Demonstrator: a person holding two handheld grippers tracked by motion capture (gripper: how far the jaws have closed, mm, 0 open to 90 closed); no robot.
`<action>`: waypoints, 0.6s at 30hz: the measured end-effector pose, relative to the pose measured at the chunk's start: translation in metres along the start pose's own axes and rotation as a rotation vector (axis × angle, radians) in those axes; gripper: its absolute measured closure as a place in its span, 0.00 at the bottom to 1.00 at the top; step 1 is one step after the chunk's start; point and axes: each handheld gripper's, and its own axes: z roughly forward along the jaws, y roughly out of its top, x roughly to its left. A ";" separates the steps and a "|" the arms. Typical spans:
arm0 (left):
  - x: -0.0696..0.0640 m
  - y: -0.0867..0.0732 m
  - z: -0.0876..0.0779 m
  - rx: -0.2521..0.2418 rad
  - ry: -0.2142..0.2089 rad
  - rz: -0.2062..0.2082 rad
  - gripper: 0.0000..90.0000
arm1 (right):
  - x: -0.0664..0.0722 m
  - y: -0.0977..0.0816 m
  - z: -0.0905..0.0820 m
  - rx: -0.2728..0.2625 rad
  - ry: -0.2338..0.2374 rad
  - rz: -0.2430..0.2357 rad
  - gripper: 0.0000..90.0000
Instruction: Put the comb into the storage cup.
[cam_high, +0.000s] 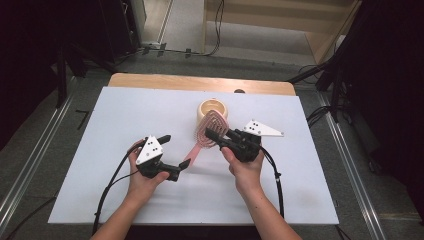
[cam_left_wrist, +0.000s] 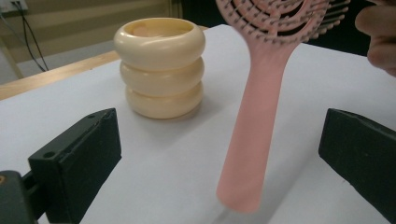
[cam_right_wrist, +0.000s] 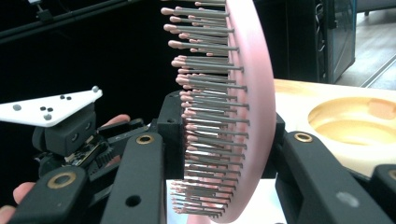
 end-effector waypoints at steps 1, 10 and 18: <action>0.002 -0.002 -0.003 -0.006 0.002 -0.005 0.00 | -0.001 0.001 -0.001 -0.005 0.000 0.000 0.69; 0.023 -0.015 -0.031 -0.029 0.051 -0.048 0.00 | -0.002 0.008 -0.008 -0.024 -0.009 -0.013 0.69; 0.038 -0.026 -0.055 -0.045 0.107 -0.061 0.00 | -0.004 0.011 -0.013 -0.015 -0.014 -0.030 0.69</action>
